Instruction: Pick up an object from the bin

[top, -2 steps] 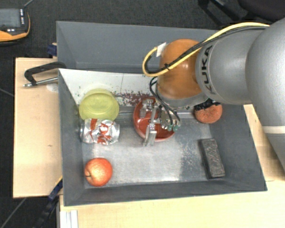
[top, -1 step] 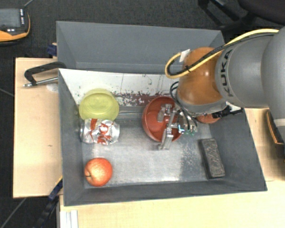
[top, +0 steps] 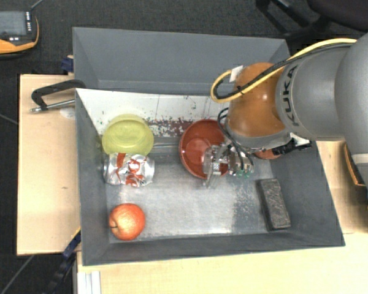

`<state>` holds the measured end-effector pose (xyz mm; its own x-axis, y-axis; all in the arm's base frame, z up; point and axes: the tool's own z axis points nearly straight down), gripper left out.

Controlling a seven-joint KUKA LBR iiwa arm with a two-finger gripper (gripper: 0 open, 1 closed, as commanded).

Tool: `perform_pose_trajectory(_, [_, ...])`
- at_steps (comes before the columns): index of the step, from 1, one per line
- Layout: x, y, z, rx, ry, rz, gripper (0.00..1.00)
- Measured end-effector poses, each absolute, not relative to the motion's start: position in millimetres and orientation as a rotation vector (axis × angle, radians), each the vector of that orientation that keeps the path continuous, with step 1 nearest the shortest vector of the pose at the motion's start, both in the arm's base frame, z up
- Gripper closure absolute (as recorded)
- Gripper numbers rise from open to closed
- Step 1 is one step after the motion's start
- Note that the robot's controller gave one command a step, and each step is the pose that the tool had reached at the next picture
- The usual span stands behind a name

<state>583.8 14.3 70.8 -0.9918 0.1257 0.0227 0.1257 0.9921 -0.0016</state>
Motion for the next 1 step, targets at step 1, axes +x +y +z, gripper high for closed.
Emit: perform_pose_trajectory(1, [575.8, 20.0, 209.2, -0.204, -3.121, -0.003, 1.0])
